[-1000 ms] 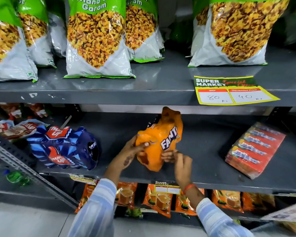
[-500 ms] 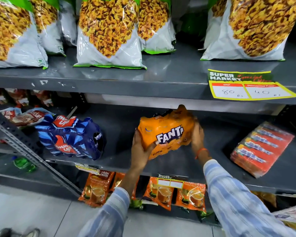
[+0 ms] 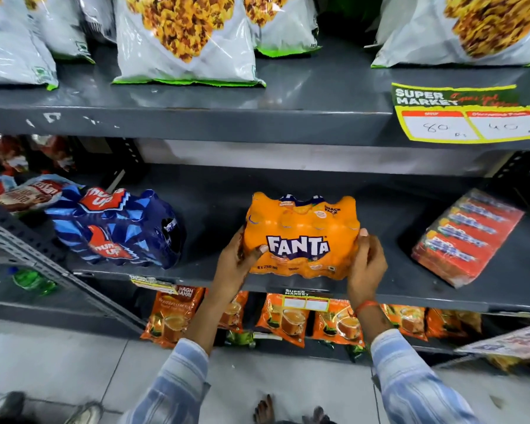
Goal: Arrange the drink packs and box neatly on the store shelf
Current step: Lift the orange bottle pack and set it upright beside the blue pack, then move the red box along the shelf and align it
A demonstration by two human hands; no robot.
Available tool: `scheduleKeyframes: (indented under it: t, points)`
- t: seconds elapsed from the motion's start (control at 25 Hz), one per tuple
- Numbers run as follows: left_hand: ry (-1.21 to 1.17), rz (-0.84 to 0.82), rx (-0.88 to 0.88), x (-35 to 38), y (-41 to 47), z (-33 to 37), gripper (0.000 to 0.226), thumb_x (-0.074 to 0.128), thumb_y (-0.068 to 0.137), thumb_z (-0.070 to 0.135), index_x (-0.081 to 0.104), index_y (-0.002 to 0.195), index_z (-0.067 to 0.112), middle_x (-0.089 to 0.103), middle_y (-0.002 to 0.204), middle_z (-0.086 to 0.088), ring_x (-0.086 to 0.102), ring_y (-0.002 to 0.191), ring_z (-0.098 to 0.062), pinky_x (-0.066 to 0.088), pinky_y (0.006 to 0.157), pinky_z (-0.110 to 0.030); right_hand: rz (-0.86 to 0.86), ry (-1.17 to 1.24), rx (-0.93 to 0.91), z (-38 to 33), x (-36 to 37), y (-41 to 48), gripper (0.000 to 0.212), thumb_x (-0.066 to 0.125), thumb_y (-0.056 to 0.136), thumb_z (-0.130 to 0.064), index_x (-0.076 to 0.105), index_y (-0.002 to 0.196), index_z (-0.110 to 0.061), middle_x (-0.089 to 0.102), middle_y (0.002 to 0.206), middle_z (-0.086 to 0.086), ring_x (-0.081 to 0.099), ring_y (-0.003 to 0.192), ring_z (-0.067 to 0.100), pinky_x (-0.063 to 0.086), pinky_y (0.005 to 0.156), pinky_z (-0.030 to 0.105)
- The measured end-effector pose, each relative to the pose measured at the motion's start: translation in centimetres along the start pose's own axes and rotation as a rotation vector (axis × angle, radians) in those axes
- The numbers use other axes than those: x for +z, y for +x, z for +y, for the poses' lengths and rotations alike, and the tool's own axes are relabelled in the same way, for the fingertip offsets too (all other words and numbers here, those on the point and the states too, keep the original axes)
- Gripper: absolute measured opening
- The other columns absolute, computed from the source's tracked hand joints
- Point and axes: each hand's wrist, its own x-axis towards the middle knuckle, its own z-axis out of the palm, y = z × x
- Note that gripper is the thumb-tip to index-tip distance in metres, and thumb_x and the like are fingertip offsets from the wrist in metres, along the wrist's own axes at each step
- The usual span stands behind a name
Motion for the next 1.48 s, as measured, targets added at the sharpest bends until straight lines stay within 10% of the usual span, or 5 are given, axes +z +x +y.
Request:
scheduleKeyframes:
  t: [0.32, 0.6, 1.0, 1.28, 1.48]
  points:
    - [0.586, 0.348, 0.197, 5.2, -2.6, 4.2, 0.101, 0.038, 0.080, 0.069, -0.018, 0.145, 0.016, -0.023, 0.156, -0.007, -0.016, 0.147, -0.024, -0.006, 0.121, -0.046, -0.055, -0.037, -0.070, -2.1, -2.1, 1.6, 0.026, 0.045, 0.092, -0.037, 0.059, 0.099, -0.016, 0.062, 0.106, 0.017, 0.056, 0.095, 0.013, 0.043, 0.085, 0.016]
    - [0.692, 0.192, 0.504, 22.5, -4.0, 9.4, 0.088, 0.039, 0.089, 0.058, -0.001, 0.148, 0.007, -0.008, 0.158, -0.008, -0.006, 0.149, -0.023, 0.000, 0.122, -0.036, -0.112, -0.430, -0.365, -3.5, -12.6, 10.1, 0.036, 0.055, 0.089, -0.017, 0.050, 0.121, 0.000, 0.052, 0.124, 0.025, 0.048, 0.116, 0.038, 0.037, 0.102, 0.045]
    - [0.188, 0.077, -0.383, 37.8, 0.9, 7.9, 0.058, 0.065, 0.084, 0.038, 0.053, 0.126, 0.000, 0.059, 0.128, -0.025, 0.050, 0.123, -0.038, 0.038, 0.102, -0.037, -0.340, -0.635, 0.062, 1.6, -24.3, 24.3, 0.069, 0.060, 0.089, -0.021, 0.025, 0.141, 0.007, 0.029, 0.151, 0.025, 0.030, 0.139, 0.037, 0.025, 0.115, 0.039]
    - [0.044, 0.148, -0.388, 38.4, 1.8, 6.9, 0.081, 0.072, 0.064, 0.046, 0.051, 0.128, 0.001, 0.060, 0.129, -0.022, 0.051, 0.123, -0.038, 0.039, 0.107, -0.047, -0.361, -0.358, 0.176, 3.5, -25.7, 26.4, 0.070, 0.067, 0.085, -0.019, 0.028, 0.141, -0.002, 0.049, 0.140, 0.021, 0.050, 0.126, 0.034, 0.036, 0.110, 0.045]
    - [-0.004, 0.130, -0.362, 38.4, 1.2, 7.2, 0.075, 0.077, 0.071, 0.032, 0.046, 0.130, -0.002, 0.056, 0.130, -0.027, 0.047, 0.126, -0.040, 0.034, 0.111, -0.046, -0.376, -0.216, 0.203, 3.2, -25.7, 27.8, 0.057, 0.072, 0.078, -0.003, 0.045, 0.128, 0.005, 0.056, 0.130, 0.023, 0.055, 0.105, 0.022, 0.050, 0.077, 0.012]
